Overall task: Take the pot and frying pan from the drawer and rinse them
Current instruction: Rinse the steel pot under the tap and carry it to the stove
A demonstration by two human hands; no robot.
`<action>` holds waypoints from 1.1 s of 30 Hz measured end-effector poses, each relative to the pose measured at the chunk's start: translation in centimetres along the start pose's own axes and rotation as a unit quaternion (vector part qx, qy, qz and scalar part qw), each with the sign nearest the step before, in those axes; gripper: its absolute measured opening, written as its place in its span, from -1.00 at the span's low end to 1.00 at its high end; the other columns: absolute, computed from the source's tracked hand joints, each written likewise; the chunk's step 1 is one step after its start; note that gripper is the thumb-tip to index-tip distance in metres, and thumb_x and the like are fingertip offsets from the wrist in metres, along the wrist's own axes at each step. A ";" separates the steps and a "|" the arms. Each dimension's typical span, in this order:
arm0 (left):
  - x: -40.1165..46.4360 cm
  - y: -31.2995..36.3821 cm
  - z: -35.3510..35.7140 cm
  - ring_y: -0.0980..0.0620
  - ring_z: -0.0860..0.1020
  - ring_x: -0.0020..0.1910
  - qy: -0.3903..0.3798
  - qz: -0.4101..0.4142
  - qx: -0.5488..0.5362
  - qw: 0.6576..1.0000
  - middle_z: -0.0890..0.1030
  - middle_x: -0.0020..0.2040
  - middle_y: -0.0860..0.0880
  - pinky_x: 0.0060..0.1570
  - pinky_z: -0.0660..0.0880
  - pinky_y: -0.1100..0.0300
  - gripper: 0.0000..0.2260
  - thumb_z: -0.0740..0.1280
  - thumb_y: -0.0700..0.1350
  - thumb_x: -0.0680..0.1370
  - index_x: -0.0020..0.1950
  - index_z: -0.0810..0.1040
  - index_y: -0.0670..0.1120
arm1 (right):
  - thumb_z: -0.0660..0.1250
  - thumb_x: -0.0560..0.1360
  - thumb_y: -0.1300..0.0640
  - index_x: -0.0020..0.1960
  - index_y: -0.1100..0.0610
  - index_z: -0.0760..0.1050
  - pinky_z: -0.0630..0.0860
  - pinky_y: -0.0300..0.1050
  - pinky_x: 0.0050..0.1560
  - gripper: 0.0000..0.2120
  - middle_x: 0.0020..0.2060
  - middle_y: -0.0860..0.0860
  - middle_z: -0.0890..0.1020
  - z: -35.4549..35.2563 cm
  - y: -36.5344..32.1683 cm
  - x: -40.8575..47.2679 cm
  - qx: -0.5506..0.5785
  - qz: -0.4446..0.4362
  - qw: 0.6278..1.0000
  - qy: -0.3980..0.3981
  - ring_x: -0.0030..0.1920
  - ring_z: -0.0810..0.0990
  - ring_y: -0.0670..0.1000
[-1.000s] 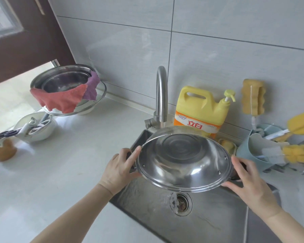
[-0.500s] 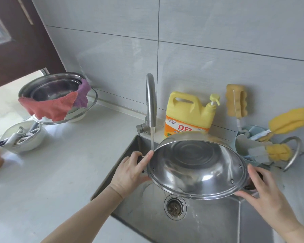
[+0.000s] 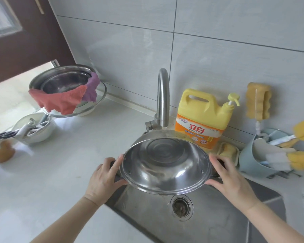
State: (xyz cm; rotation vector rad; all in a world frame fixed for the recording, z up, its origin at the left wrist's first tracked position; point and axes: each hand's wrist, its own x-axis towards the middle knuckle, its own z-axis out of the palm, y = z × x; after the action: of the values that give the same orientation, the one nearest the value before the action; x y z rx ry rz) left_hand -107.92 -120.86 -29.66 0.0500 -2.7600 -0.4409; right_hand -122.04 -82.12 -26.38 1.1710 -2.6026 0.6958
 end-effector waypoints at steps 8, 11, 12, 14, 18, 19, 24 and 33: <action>-2.1 -2.2 -1.8 0.07 0.58 -0.40 0.018 -0.031 -0.002 0.999 0.44 -0.01 -0.08 -0.36 0.56 0.06 -0.23 0.34 0.24 0.37 0.48 0.19 -0.02 | 0.67 0.17 0.12 0.59 -0.11 -0.09 0.63 -0.02 -0.16 0.25 0.13 0.07 0.38 2.0 -1.8 3.2 0.014 -0.045 0.999 -0.023 0.07 0.44 0.00; -1.6 -1.8 -1.5 0.07 0.57 -0.41 0.019 -0.024 -0.004 1.000 0.44 -0.01 -0.08 -0.35 0.57 0.06 -0.23 0.33 0.25 0.37 0.49 0.17 -0.01 | 0.67 0.19 0.13 0.58 -0.13 -0.13 0.65 0.01 -0.18 0.26 0.14 0.07 0.38 1.8 -1.3 2.8 0.013 -0.036 0.999 -0.024 0.06 0.49 0.03; -1.2 -1.5 -1.2 0.07 0.57 -0.42 0.020 -0.018 -0.002 1.000 0.44 -0.01 -0.08 -0.34 0.57 0.06 -0.24 0.31 0.28 0.39 0.49 0.17 0.00 | 0.67 0.18 0.13 0.59 -0.14 -0.13 0.65 0.01 -0.18 0.27 0.14 0.07 0.38 1.5 -1.1 2.4 0.011 -0.031 0.999 -0.022 0.04 0.51 0.05; -0.2 -0.7 -0.6 0.01 0.58 -0.41 0.017 -0.009 0.001 1.000 0.43 -0.02 -0.07 -0.34 0.56 0.04 -0.27 0.22 0.37 0.45 0.49 0.16 0.03 | 0.68 0.16 0.14 0.59 -0.13 -0.12 0.63 -0.05 -0.22 0.29 0.14 0.08 0.39 0.5 -0.6 1.6 0.007 -0.014 1.000 -0.023 -0.02 0.57 0.07; 1.8 1.6 1.0 -0.15 0.54 -0.39 0.009 0.021 0.025 0.999 0.47 -0.04 -0.12 -0.38 0.57 0.03 -0.17 0.38 0.31 0.36 0.50 0.14 0.04 | 0.70 0.10 0.12 0.59 -0.12 -0.09 0.57 -0.09 -0.37 0.31 0.12 0.09 0.39 -1.6 0.8 -0.7 -0.014 0.034 0.999 -0.025 -0.24 0.62 0.07; 2.2 2.3 1.4 -0.16 0.54 -0.38 0.007 0.032 0.024 0.999 0.47 -0.03 -0.12 -0.39 0.57 0.03 -0.13 0.45 0.27 0.32 0.50 0.13 0.04 | 0.70 0.09 0.11 0.59 -0.13 -0.09 0.57 -0.07 -0.38 0.32 0.11 0.09 0.39 -2.1 1.2 -1.3 -0.020 0.045 0.999 -0.024 -0.26 0.62 0.07; 4.1 4.7 2.9 -0.09 0.51 -0.40 0.016 0.086 0.014 0.996 0.47 -0.05 -0.11 -0.43 0.49 0.12 0.03 0.64 0.11 0.21 0.51 0.12 -0.01 | 0.70 0.09 0.14 0.58 -0.16 -0.09 0.61 -0.01 -0.38 0.33 0.11 0.09 0.39 -3.9 2.7 -4.0 -0.023 0.083 0.996 -0.017 -0.29 0.59 0.07; 2.7 3.1 2.0 -0.11 0.50 -0.43 0.003 0.052 0.013 0.999 0.41 -0.01 -0.06 -0.46 0.50 0.10 0.07 0.67 0.11 0.15 0.51 0.14 0.03 | 0.69 0.10 0.14 0.58 -0.18 -0.07 0.62 -0.04 -0.33 0.30 0.12 0.07 0.39 -2.5 2.1 -2.6 -0.008 0.060 0.998 -0.013 -0.28 0.63 0.07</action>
State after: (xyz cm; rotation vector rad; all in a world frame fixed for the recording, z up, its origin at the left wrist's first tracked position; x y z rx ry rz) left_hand -111.13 -117.56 -29.60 -0.0850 -2.7476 -0.3760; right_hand -121.88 -78.00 -25.90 1.0338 -2.7136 0.6845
